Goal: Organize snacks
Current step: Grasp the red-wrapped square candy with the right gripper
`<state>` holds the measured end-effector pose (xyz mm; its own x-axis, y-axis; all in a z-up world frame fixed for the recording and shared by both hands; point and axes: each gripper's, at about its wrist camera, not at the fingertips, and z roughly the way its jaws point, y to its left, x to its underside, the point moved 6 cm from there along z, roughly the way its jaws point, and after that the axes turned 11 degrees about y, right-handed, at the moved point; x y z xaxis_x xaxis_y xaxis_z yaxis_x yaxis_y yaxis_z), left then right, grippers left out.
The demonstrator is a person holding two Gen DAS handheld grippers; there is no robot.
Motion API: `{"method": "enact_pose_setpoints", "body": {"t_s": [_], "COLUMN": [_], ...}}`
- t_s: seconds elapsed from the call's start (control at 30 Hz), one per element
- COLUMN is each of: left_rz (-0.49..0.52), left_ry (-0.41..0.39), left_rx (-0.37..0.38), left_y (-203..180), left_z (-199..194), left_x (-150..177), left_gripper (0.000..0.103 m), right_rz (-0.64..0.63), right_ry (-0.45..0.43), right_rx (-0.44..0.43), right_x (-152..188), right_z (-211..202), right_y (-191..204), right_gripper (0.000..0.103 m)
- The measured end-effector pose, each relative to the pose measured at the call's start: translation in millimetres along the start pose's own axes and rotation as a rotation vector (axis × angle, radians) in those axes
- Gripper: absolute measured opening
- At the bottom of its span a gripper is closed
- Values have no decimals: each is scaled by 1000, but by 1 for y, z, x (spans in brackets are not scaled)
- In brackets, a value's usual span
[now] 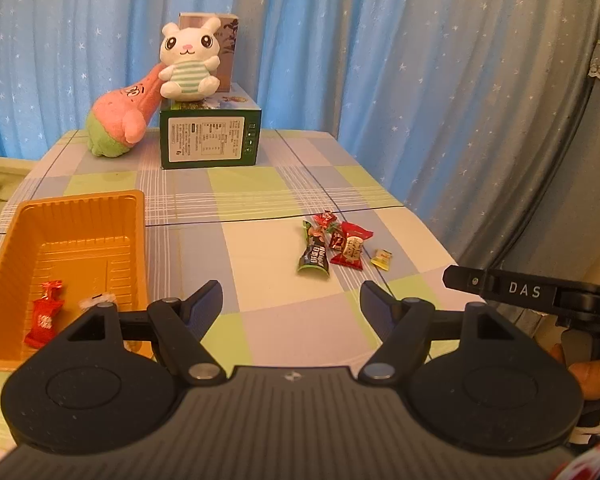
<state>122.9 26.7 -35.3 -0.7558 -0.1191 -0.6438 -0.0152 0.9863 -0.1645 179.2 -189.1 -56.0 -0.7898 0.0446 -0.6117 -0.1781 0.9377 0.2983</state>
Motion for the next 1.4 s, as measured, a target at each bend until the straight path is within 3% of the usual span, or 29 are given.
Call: {"method": "enact_pose_setpoints", "body": {"t_s": [0.57, 0.97, 1.17, 1.27, 1.33, 1.4], "left_rz": [-49, -78, -74, -78, -77, -74], "left_ry": [38, 56, 59, 62, 67, 71], "left_rx": [-23, -22, -26, -25, -25, -26], "left_y": [18, 26, 27, 27, 27, 26], "left_z": [112, 159, 169, 171, 173, 175], "left_x": [-45, -59, -61, -60, -59, -59], "left_gripper": [73, 73, 73, 73, 73, 73], "right_rz": [-41, -88, -100, -105, -111, -113], "right_ry": [10, 27, 31, 37, 38, 34], "right_rx": [-1, 37, 69, 74, 83, 91], "right_x": [-38, -54, -55, -54, -52, -52], "right_z": [126, 194, 214, 219, 219, 217], "right_y": [-13, -6, -9, -9, -9, -10], "right_gripper": [59, 57, 47, 39, 27, 26]}}
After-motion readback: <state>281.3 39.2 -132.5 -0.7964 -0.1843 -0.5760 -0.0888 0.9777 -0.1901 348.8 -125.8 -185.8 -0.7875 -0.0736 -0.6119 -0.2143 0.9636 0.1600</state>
